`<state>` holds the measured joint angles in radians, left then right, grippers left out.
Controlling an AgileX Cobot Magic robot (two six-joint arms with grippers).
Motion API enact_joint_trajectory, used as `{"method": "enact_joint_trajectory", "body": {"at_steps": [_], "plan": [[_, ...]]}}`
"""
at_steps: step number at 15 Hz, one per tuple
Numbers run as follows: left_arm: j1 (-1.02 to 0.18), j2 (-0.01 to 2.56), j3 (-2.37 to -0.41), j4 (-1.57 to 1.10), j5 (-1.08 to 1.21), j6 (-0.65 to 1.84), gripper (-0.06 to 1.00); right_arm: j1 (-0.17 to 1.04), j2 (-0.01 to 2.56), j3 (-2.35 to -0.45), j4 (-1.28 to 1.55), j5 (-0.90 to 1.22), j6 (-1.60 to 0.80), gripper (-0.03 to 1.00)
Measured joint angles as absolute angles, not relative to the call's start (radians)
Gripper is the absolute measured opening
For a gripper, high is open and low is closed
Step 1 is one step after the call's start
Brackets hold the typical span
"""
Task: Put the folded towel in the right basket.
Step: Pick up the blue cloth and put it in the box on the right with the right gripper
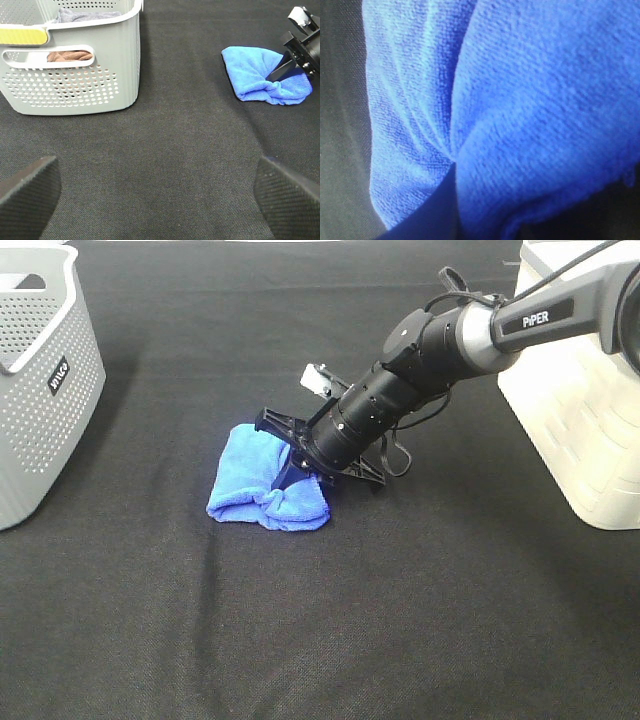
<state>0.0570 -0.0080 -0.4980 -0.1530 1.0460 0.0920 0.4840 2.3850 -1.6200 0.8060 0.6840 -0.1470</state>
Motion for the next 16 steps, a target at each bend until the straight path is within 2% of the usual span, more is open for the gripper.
{"method": "enact_joint_trajectory", "body": {"at_steps": [4,7,9,13,16], "plan": [[0.057,-0.008,-0.498,-0.153,1.046,0.092,0.97,0.482,2.337,-1.613,0.776,0.693,-0.147,0.20],[0.057,-0.008,-0.498,-0.153,1.047,0.092,0.97,0.419,2.158,-1.612,0.772,0.719,-0.147,0.20],[0.057,-0.008,-0.498,-0.153,1.047,0.092,0.97,0.331,2.029,-1.612,0.772,0.732,-0.160,0.20],[0.057,-0.008,-0.498,-0.153,1.047,0.092,0.97,0.076,1.764,-1.612,0.772,0.737,-0.195,0.20],[0.057,-0.008,-0.498,-0.153,1.047,0.092,0.97,-0.153,1.699,-1.612,0.769,0.779,-0.200,0.20]]}}
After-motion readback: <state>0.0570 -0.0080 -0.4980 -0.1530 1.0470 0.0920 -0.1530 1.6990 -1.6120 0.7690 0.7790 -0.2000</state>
